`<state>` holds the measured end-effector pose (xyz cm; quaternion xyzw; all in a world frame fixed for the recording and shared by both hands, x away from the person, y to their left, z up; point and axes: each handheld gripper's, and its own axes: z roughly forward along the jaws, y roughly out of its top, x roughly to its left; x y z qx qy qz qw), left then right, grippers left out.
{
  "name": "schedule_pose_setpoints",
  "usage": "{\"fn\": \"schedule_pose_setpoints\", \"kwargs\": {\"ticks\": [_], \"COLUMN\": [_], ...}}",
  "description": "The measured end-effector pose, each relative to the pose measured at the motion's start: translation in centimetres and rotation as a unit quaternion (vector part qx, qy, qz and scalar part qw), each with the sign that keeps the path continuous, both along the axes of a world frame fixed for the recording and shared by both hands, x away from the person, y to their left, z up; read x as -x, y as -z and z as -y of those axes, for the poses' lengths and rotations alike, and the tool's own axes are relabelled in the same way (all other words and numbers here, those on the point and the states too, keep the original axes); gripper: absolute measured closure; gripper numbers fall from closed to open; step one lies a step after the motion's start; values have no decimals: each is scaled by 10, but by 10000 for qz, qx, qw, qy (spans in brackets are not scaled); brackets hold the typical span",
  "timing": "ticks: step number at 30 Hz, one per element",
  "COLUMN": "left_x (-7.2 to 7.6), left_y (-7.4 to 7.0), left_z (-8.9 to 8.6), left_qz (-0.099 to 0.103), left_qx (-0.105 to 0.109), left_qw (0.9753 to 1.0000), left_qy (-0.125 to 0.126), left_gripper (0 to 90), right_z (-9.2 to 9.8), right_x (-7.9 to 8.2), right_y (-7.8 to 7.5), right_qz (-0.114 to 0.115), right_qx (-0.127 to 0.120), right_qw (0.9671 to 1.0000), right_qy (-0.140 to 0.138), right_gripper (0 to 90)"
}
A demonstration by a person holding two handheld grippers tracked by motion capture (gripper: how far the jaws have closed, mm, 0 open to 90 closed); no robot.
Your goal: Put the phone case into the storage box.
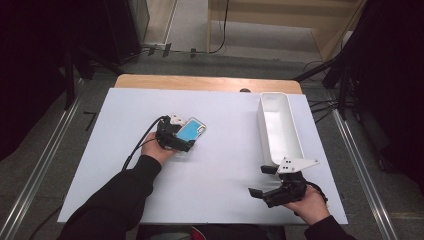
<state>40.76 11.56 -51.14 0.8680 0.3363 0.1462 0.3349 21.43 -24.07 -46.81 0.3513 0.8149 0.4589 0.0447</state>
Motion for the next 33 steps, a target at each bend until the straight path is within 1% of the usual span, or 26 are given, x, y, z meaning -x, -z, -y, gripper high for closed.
{"fn": "schedule_pose_setpoints", "kwargs": {"ticks": [2, 4, 19, 25, 27, 28, 31, 33], "left_x": [1, 2, 3, 2, 2, 2, 1, 2], "left_y": [-1, -1, -2, -3, -4, -4, -8, -10], "left_z": [-1, -2, -1, -2, -3, -4, -5, -5], "left_qz": [-5, 36, 30, 1, -64, -64, -88, -89], "left_qx": [-6, 63, 66, 98, 143, 191, 226, 321], "left_qw": [10000, 10000, 9999, 9999, 9998, 9997, 9997, 9994], "left_qy": [-2, -50, -105, -96, -87, -113, -78, -97], "left_gripper": [91, 157, 166, 167, 167, 167, 167, 167], "right_z": [0, 0, 0, 0, 0, 0, 0, 0], "right_x": [0, 0, 0, 0, 0, 0, 1, 1], "right_y": [0, 0, 0, 0, 0, 0, 0, 0], "right_qz": [-1, 1, 13, 12, 14, 15, 13, 15], "right_qx": [-3, 4, 14, 27, 26, 26, 30, 28], "right_qw": [10000, 10000, 10000, 10000, 10000, 10000, 10000, 10000], "right_qy": [1, -1, -15, -14, -16, -17, -17, -17], "right_gripper": [71, 70, 71, 71, 70, 70, 70, 71]}}
